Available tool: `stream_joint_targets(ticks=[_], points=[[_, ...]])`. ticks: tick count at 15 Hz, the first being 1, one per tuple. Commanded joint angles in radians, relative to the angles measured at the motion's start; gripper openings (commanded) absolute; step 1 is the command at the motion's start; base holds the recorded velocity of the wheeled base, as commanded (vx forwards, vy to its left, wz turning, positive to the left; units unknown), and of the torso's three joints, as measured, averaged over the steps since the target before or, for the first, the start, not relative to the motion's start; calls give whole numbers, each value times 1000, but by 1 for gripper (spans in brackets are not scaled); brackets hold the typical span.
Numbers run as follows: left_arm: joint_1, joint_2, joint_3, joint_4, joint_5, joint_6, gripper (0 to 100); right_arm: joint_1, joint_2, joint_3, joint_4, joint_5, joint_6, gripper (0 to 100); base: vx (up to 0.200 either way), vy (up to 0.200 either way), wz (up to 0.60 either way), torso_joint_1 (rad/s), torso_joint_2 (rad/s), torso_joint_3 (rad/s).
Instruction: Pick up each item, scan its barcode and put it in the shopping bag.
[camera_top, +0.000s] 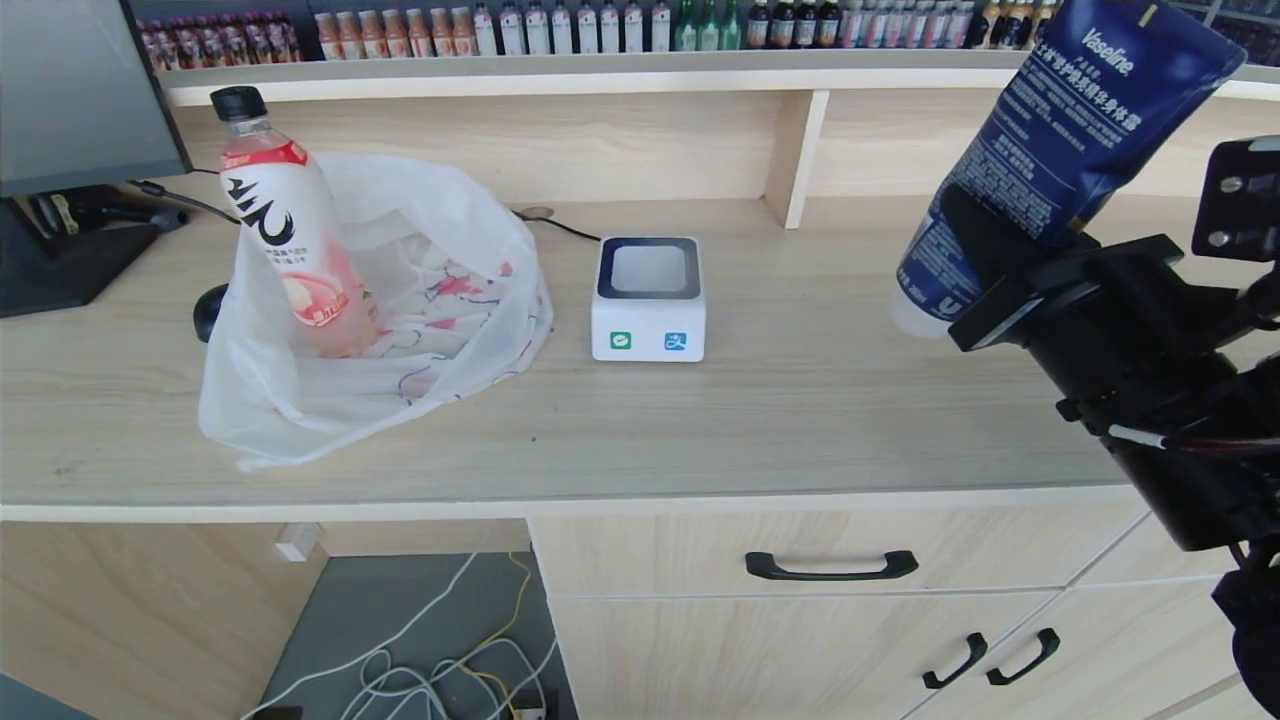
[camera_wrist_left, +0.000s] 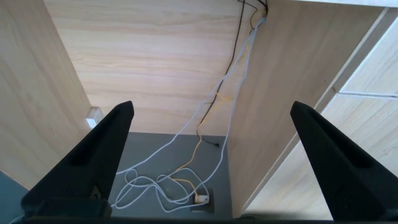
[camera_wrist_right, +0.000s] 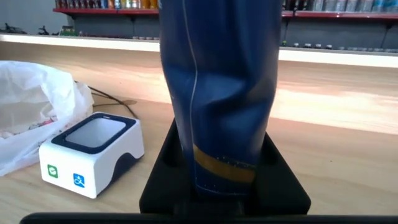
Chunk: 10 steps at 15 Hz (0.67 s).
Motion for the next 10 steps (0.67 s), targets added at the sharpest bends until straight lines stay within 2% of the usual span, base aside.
stream_joint_targets(ticks=[1, 8, 10], points=[[1, 0, 0, -1, 0, 1, 100, -1, 16, -31, -4, -1, 8, 0, 0, 200, 0, 2, -2, 2], [1, 0, 0, -1, 0, -7, 100, 5, 23, -43, -4, 13, -4, 0, 0, 200, 0, 2, 1, 6], [1, -2, 0, -1, 0, -4, 100, 34, 26, -57, -4, 17, -18, 0, 0, 0, 0, 0, 0, 0]])
